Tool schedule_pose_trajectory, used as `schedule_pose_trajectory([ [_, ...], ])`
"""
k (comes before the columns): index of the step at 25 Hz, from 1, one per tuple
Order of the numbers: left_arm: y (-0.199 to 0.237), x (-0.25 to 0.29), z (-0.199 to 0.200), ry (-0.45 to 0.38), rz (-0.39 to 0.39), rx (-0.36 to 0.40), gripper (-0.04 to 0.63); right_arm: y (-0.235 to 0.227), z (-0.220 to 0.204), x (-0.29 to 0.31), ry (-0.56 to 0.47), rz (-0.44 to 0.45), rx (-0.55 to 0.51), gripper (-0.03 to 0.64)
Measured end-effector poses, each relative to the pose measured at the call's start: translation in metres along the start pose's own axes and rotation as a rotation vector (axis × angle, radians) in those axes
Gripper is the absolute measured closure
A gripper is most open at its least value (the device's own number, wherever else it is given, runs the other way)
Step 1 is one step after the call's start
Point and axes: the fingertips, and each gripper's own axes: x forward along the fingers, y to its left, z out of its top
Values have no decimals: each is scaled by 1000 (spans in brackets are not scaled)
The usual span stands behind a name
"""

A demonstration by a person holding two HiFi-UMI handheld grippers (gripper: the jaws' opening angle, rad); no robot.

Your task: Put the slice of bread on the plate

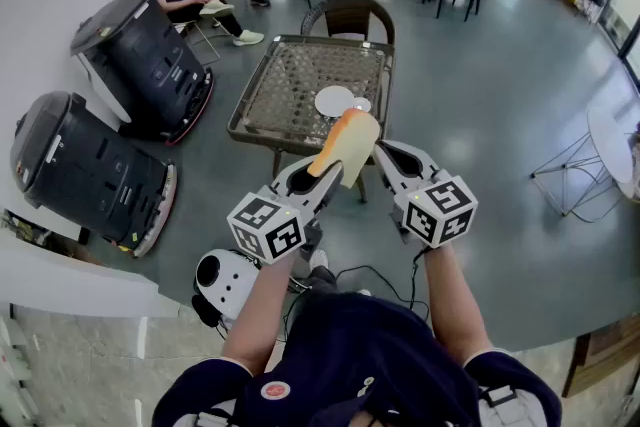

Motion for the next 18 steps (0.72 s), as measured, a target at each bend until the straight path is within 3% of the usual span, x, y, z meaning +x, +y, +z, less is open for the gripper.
schedule_pose_trajectory([
  [18, 2, 3, -1, 1, 9, 3, 502, 0, 0, 1, -2, 26, 5, 611],
])
